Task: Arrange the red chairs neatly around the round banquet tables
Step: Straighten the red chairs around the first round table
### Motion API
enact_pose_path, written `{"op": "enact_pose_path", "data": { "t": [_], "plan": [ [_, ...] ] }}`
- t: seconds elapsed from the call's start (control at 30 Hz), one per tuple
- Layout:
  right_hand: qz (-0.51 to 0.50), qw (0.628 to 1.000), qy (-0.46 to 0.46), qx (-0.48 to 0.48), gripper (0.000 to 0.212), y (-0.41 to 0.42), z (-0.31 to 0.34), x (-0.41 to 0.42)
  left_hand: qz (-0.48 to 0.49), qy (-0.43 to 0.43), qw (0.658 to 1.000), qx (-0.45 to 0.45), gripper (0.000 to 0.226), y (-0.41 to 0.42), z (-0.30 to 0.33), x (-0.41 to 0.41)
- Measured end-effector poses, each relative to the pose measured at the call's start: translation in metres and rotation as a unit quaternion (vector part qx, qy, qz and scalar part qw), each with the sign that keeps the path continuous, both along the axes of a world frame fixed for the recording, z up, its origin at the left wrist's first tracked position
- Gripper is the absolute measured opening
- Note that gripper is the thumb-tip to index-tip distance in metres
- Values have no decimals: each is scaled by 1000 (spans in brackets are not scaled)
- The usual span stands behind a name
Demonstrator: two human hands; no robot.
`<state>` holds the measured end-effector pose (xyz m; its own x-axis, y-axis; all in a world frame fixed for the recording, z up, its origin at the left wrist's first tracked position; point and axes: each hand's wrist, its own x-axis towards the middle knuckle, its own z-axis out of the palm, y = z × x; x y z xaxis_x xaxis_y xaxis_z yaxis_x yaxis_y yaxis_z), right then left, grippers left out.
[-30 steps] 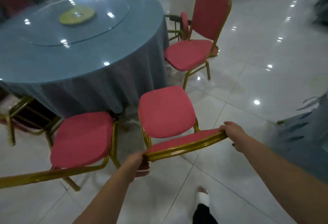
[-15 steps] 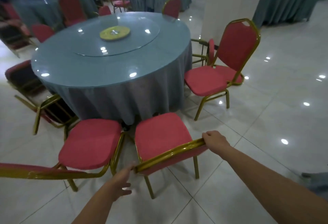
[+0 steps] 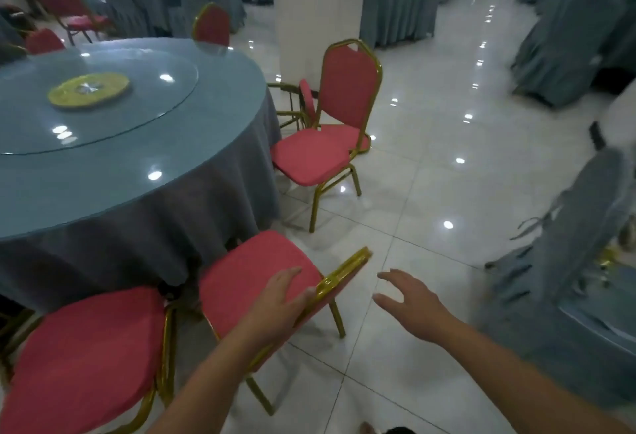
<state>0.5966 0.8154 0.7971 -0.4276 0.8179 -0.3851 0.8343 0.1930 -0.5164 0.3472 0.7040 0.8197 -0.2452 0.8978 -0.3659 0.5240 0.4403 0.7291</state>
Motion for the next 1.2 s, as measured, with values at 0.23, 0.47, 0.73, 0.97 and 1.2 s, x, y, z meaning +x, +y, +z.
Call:
{"op": "enact_pose_path", "data": {
  "t": [0.23,0.47,0.73,0.97,1.2],
  "plan": [
    [-133,990,47,-16,112,40,-13,97,-185,-18,983,14,69,122,-13,72],
    [-170,983,63,-20,62,160,-34,152,-222,144,963,-54,77,250,-48,130],
    [-152,985,65,-47,61,301,-45,190,-177,120,974,-79,75,376,-62,158],
    [-127,987,71,-63,60,452,-46,173,-150,82,980,-100,74,499,-77,146],
    [-145,987,44,-51,58,644,-32,142,-140,44,986,-81,72,701,-88,119]
  ]
}}
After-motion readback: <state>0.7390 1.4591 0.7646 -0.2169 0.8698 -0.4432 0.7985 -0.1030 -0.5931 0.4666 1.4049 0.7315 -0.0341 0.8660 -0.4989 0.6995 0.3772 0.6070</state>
